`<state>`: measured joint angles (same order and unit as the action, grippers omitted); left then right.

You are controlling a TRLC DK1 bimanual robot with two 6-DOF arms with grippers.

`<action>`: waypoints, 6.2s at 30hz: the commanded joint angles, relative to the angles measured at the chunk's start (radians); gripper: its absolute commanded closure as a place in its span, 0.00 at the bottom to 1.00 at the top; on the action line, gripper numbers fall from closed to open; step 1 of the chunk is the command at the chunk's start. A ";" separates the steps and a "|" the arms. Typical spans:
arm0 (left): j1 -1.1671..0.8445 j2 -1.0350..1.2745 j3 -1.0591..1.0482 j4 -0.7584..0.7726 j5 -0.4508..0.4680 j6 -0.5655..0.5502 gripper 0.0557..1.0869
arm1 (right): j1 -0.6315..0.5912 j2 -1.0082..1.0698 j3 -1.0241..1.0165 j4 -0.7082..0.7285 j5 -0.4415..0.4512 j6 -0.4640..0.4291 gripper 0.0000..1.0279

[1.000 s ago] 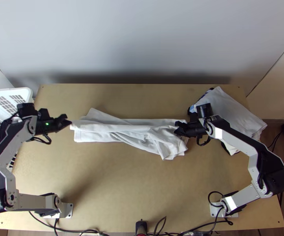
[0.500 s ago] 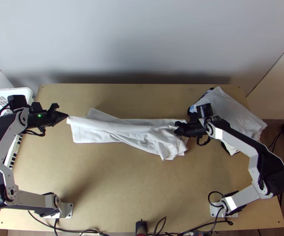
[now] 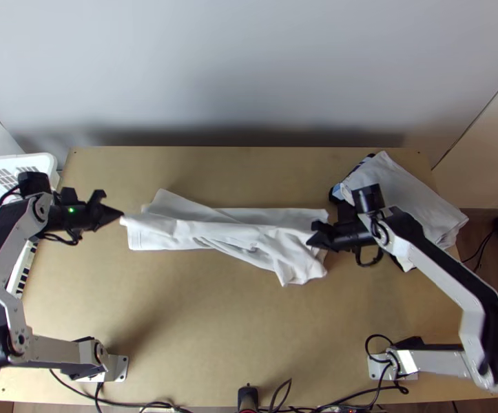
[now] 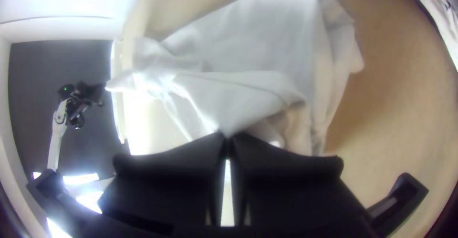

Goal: Fold the t-shirt

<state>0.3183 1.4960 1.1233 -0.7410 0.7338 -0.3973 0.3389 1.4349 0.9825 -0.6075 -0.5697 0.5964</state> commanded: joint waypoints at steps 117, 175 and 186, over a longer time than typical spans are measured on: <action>-0.093 0.418 0.185 0.057 -0.091 0.041 0.97 | -0.086 0.188 0.047 0.311 0.286 0.203 0.40; -0.150 0.299 -0.122 0.088 0.162 0.219 0.05 | 0.483 0.654 0.596 0.149 0.189 0.269 0.10; -0.282 0.329 -0.105 0.390 0.180 -0.066 0.47 | 0.483 0.591 0.532 0.149 0.197 0.267 0.10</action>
<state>0.1040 1.8133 1.0172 -0.5018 0.9016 -0.3042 0.8211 2.0598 1.5486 -0.4587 -0.3809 0.8631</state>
